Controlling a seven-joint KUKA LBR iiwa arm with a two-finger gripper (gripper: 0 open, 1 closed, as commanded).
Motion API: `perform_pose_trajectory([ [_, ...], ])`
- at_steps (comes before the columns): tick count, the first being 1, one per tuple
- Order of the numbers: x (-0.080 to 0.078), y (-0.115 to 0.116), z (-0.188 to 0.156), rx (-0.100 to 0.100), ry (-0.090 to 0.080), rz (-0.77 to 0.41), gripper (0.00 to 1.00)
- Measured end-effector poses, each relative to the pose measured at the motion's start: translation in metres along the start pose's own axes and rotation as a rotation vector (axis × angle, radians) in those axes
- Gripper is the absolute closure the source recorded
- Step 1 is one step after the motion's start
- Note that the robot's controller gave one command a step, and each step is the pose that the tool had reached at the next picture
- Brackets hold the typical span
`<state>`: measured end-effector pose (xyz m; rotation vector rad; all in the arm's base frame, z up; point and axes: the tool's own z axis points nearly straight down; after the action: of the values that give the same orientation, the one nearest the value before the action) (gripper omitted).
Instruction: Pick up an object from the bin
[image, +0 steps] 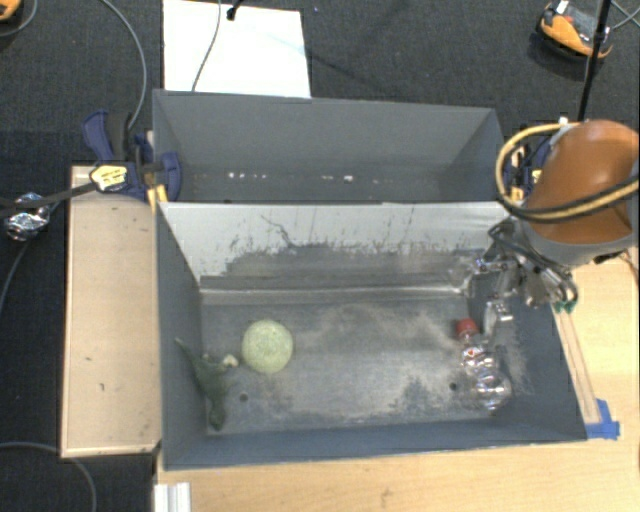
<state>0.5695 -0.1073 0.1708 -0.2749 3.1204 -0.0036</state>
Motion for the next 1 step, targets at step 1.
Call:
perform_pose_trajectory([
  [1,0.0100,-0.0050,0.0342,-0.003,0.005,-0.012,0.00],
])
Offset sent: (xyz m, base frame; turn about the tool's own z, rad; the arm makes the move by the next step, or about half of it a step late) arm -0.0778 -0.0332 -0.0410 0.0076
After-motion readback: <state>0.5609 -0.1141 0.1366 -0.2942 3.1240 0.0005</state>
